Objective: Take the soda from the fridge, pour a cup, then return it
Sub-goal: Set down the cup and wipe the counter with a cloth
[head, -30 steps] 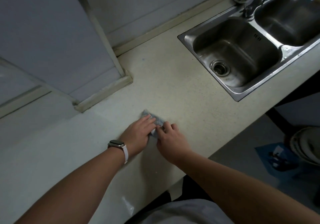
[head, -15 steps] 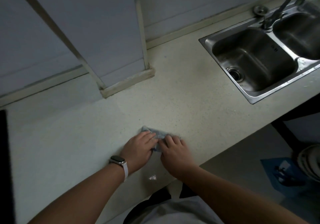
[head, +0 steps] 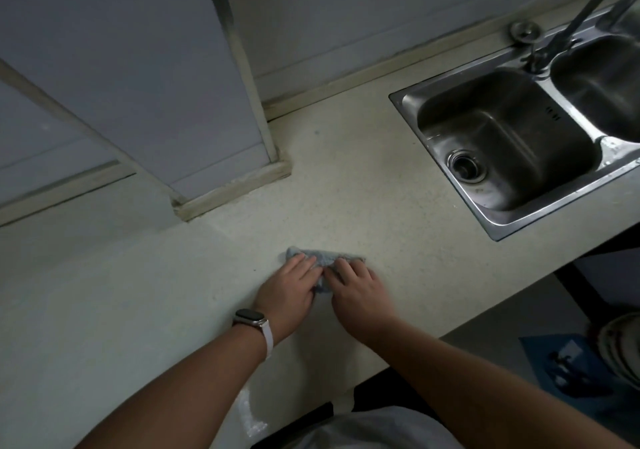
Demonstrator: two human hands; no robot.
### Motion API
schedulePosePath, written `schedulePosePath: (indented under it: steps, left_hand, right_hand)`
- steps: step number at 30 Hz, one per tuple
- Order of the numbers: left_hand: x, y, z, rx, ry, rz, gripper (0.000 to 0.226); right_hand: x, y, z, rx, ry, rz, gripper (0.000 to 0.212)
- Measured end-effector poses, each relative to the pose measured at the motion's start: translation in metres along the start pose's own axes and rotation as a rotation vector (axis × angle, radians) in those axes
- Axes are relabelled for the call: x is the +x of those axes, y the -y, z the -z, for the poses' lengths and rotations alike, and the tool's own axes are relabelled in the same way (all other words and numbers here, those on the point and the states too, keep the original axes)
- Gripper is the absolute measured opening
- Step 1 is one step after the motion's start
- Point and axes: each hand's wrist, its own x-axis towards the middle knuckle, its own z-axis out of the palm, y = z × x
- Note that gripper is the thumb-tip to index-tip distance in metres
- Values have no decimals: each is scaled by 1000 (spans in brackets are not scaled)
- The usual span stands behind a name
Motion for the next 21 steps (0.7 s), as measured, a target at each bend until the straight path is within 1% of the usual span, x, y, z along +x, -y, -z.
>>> schedulePosePath:
  steps: [3,10,12,16,21]
  left_hand:
    - [36,-4,-1,-12,-6,20,39]
    - [116,-5,8,-42,-33,126,49]
    - [135,-6,10,-47,-47,156,41]
    - [167,0,16,-122,-68,312,42]
    - [194,15,25,-153,-89,401,44]
  right_hand:
    - [21,-30,12,-16,-1,2,45]
    - [78,-89,39,-30,33,42,48]
    - [98,-102,45,-20,56,58,48]
    - [141,-118,58,-1,77,99,47]
    - [182,-129,68,1,76,132,46]
